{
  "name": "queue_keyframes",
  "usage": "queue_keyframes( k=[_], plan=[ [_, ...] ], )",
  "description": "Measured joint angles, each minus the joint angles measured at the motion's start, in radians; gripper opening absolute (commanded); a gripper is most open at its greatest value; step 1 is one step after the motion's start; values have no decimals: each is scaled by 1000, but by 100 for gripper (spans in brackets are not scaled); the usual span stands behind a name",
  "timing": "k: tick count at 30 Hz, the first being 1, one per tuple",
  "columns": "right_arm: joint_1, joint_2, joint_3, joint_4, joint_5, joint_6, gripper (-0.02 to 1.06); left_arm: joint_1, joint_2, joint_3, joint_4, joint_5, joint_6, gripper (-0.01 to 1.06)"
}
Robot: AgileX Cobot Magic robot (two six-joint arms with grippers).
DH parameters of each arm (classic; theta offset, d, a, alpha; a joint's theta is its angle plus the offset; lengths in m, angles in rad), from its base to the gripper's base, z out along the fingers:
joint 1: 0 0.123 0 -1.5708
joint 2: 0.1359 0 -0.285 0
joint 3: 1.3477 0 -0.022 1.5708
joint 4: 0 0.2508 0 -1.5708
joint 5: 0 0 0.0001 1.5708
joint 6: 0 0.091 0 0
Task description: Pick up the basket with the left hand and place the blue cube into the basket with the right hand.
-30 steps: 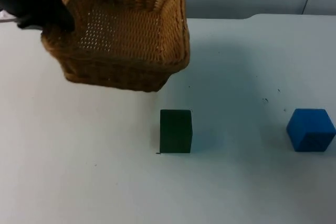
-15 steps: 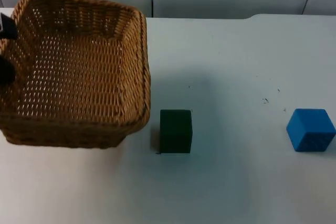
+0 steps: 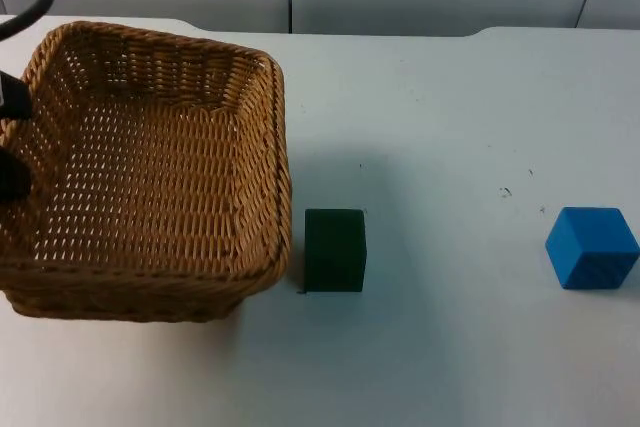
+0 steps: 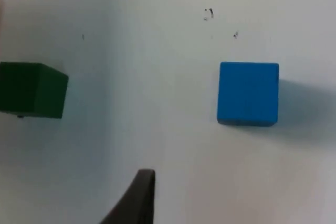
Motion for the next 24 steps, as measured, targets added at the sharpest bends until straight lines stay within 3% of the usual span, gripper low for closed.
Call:
queue_keyframes(
  k=[19, 24],
  plan=[
    [31, 412, -168, -130, -76, 115, 100, 0, 0, 0, -53, -24, 0, 0],
    [94, 508, -207, -253, -107, 258, 100, 0, 0, 0, -59, -26, 1, 0]
  ],
)
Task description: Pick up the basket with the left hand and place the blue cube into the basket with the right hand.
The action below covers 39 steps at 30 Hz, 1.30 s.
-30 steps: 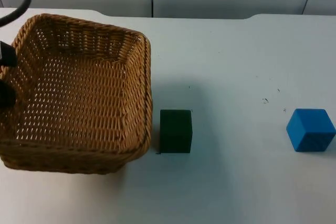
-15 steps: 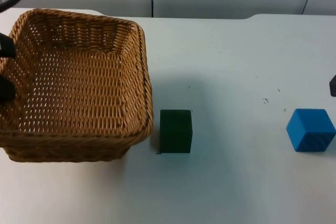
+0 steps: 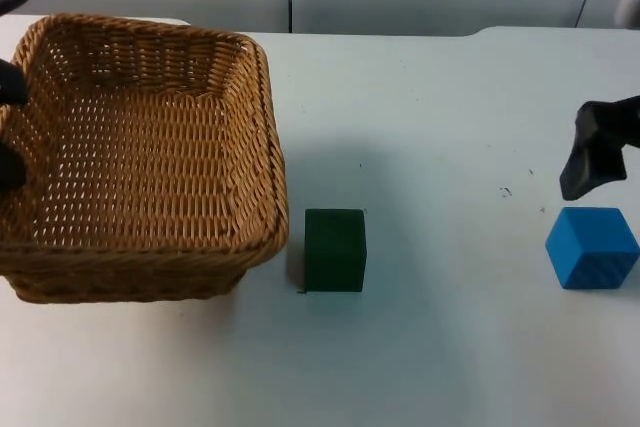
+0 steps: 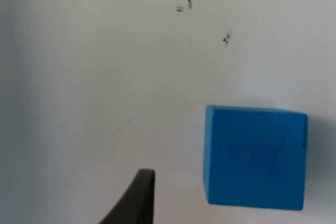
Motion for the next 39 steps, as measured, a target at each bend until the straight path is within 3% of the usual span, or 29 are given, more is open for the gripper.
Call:
queue_keyframes(
  k=[3, 7, 16, 27, 31, 35, 36, 37, 39],
  plan=[
    [13, 52, -4, -66, -13, 85, 98, 0, 0, 0, 0, -1, 0, 0],
    [13, 101, -4, -90, -47, 123, 98, 0, 0, 0, 0, -1, 0, 0],
    [14, 169, -6, -94, -148, 158, 98, 0, 0, 0, 0, -1, 1, 0],
    [14, 234, -19, -94, -185, 178, 94, 0, 0, 0, 0, -1, 1, 0],
    [14, 238, -19, -94, -200, 194, 81, 0, 0, 0, 0, -1, 1, 0],
    [14, 238, -19, -94, -207, 211, 55, 0, 0, 0, 0, -1, 1, 0],
    [14, 238, -19, -94, -207, 211, 44, 0, 0, 0, 0, -1, 1, 0],
    [14, 238, -19, -94, -207, 211, 44, 0, 0, 0, 0, -1, 1, 0],
    [14, 238, -19, -94, -209, 211, 26, 0, 0, 0, 0, -1, 1, 0]
  ],
)
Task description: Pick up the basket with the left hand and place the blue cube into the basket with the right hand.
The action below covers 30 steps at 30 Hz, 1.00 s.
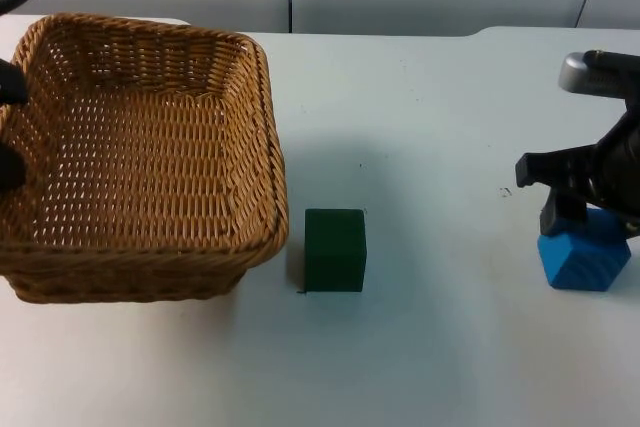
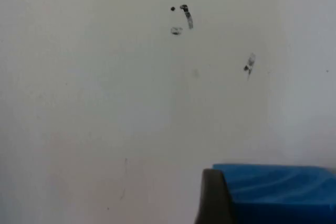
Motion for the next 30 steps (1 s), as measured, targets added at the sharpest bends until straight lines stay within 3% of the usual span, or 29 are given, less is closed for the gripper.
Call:
queue_keyframes(
  k=[2, 4, 11, 22, 30],
  plan=[
    [0, 0, 0, 0, 0, 0, 6, 0, 0, 0, 0, 0, 0, 0],
    [0, 0, 0, 0, 0, 1, 0, 0, 0, 0, -2, 0, 0, 0],
    [0, 0, 0, 0, -2, 2, 0, 0, 0, 0, -2, 13, 0, 0],
    [5, -201, -96, -23, 169, -72, 0, 0, 0, 0, -6, 19, 0, 0],
    [85, -394, -203, -25, 270, -126, 0, 0, 0, 0, -6, 19, 0, 0]
  ],
)
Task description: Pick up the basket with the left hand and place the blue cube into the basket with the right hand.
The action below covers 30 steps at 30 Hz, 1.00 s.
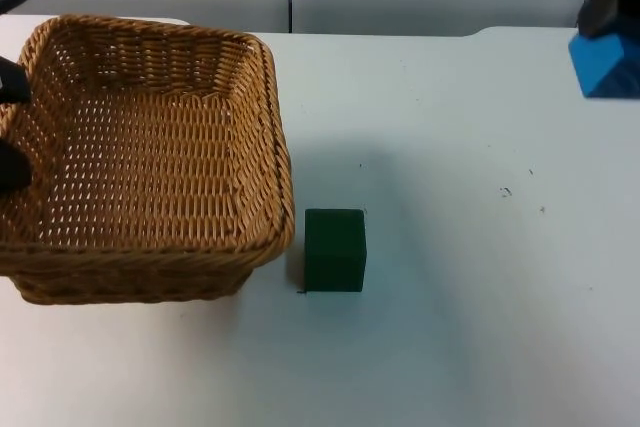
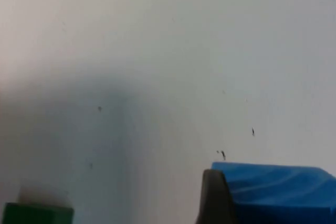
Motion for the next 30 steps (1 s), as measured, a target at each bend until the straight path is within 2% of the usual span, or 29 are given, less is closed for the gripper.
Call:
queue_keyframes(
  k=[8, 9, 12, 13, 18, 30],
  plan=[
    [182, -79, -103, 0, 32, -15, 0, 0, 0, 0, 0, 0, 0, 0],
    [182, -79, -103, 0, 32, -15, 0, 0, 0, 0, 0, 0, 0, 0],
    [266, -79, -105, 0, -16, -16, 0, 0, 0, 0, 0, 0, 0, 0],
    [266, -79, -105, 0, -16, -16, 0, 0, 0, 0, 0, 0, 0, 0],
    [357, -79, -105, 32, -130, -16, 0, 0, 0, 0, 0, 0, 0, 0],
    [454, -59, -105, 43, -279, -16, 0, 0, 0, 0, 0, 8, 0, 0]
  ],
)
